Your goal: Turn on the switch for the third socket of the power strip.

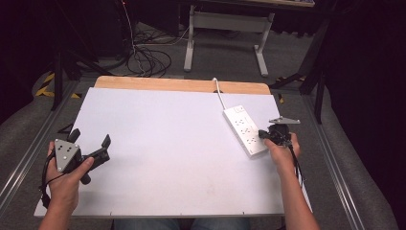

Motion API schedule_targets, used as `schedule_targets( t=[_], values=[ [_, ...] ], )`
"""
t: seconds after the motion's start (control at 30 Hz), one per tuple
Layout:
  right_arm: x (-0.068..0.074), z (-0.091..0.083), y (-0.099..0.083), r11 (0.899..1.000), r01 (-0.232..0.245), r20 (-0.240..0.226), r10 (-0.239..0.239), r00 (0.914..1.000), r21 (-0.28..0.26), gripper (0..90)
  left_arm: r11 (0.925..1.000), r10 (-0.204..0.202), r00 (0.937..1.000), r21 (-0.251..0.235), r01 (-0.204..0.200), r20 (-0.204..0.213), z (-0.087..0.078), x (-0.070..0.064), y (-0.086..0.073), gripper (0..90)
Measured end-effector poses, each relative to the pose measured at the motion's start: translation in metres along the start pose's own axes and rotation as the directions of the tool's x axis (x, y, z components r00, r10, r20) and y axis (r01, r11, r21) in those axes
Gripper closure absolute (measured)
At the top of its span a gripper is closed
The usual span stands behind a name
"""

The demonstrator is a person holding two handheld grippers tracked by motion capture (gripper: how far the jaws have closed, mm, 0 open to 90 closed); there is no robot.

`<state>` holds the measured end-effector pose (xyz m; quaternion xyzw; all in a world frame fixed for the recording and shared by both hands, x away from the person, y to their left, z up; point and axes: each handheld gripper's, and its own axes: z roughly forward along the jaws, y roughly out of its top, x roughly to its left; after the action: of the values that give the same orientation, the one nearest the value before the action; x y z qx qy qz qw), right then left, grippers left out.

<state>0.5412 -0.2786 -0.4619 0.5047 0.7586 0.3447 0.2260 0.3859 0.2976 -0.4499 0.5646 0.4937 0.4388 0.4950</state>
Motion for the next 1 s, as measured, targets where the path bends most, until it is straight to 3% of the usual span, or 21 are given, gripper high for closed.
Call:
schedule_targets(
  t=[1.0],
  values=[
    [0.0029, 0.0044, -0.0034, 1.000, 0.002, 0.019, -0.001, 0.9998, -0.028, 90.0, 1.0000, -0.004, 1.0000, -0.004, 0.004, 0.001, -0.0009, 0.0003, 0.0002, 6.0]
  ],
)
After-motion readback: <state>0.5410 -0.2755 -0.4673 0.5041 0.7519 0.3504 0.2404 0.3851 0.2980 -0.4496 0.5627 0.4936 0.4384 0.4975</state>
